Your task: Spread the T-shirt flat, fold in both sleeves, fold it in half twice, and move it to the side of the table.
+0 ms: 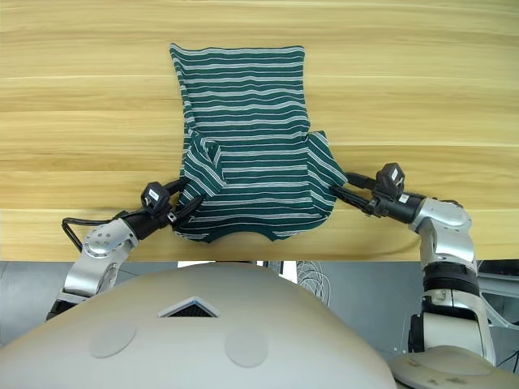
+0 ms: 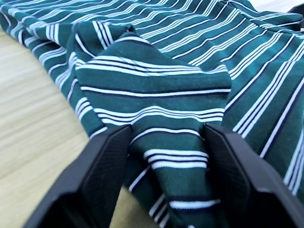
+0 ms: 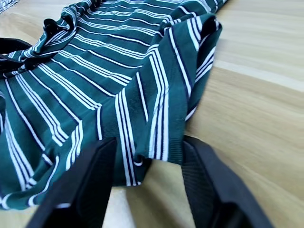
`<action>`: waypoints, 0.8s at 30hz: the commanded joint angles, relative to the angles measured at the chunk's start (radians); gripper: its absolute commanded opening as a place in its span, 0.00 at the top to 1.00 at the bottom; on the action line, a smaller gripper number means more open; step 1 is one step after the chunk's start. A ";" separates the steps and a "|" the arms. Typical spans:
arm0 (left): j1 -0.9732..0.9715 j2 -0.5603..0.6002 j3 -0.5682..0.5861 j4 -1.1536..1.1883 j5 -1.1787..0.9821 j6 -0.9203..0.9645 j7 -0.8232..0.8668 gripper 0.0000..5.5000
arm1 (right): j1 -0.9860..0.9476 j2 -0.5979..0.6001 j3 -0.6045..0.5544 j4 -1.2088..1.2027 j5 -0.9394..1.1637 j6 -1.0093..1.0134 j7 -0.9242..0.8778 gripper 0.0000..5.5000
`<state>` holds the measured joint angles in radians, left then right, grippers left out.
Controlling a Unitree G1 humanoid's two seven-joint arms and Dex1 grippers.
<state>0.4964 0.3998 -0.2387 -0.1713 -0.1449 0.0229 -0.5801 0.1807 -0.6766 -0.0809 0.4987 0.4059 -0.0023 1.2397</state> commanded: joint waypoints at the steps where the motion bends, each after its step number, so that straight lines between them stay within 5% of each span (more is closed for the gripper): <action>1: 0.008 0.004 -0.005 0.010 0.019 0.019 0.008 0.51 | 0.007 0.026 0.045 0.069 -0.067 0.066 -0.044 0.71; 9: 0.015 -0.002 -0.011 0.017 0.021 0.008 0.013 0.51 | -0.029 0.035 0.051 0.062 -0.075 0.060 -0.067 1.00; 24: -0.001 -0.005 -0.030 0.022 0.036 0.012 0.019 0.51 | 0.069 0.036 0.038 -0.413 0.001 0.140 -0.081 1.00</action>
<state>0.4931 0.3947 -0.2562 -0.1650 -0.1309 0.0126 -0.5697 0.2500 -0.6372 -0.0305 0.1235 0.3972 0.1184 1.1799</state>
